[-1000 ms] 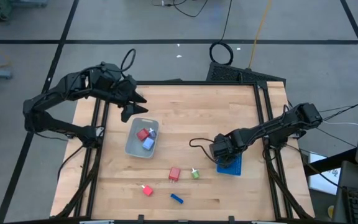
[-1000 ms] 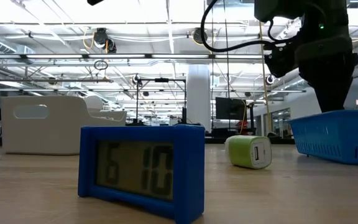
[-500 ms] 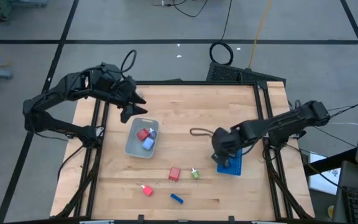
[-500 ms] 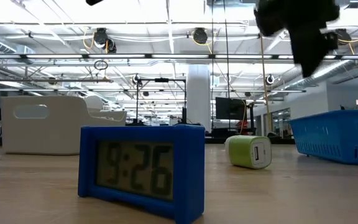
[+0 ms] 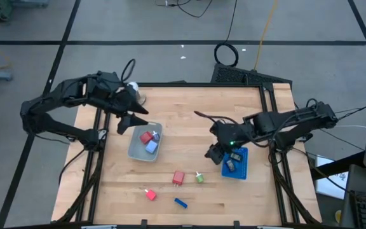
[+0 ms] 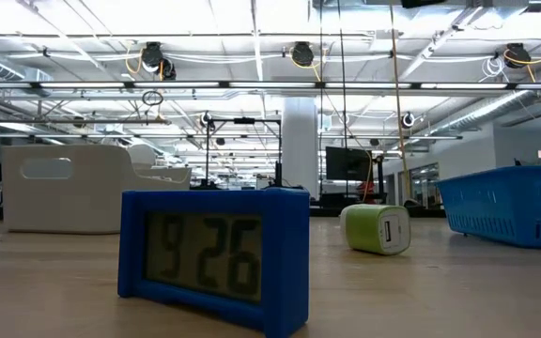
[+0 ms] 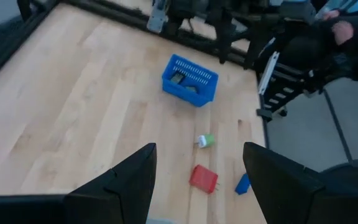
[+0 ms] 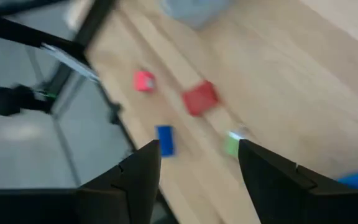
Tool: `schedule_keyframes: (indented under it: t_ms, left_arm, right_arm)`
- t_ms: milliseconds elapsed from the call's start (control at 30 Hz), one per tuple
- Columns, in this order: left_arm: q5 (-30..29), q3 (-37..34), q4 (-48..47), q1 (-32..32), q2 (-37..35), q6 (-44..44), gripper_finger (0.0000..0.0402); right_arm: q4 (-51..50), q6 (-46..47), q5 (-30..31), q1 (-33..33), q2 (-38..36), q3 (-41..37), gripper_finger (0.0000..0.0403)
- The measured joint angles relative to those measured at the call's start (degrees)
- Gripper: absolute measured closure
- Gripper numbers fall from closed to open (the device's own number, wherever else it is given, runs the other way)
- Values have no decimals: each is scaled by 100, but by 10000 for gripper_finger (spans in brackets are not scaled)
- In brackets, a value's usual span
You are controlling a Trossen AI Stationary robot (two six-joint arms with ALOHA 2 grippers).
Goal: Pick & Place Office items
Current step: Put the green charger adapter into the gray bin
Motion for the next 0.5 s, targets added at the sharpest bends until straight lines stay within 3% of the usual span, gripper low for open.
schedule_keyframes:
  t_ms: [300, 500]
  left_arm:
    - [0, 6, 14, -278, -79, -453, 158]
    - [-425, 6, -47, -629, -38, -302, 158]
  right_arm:
    - [215, -19, -214, -4, 22, 3, 198]
    - [459, 549, -551, 113, 708, 1, 198]
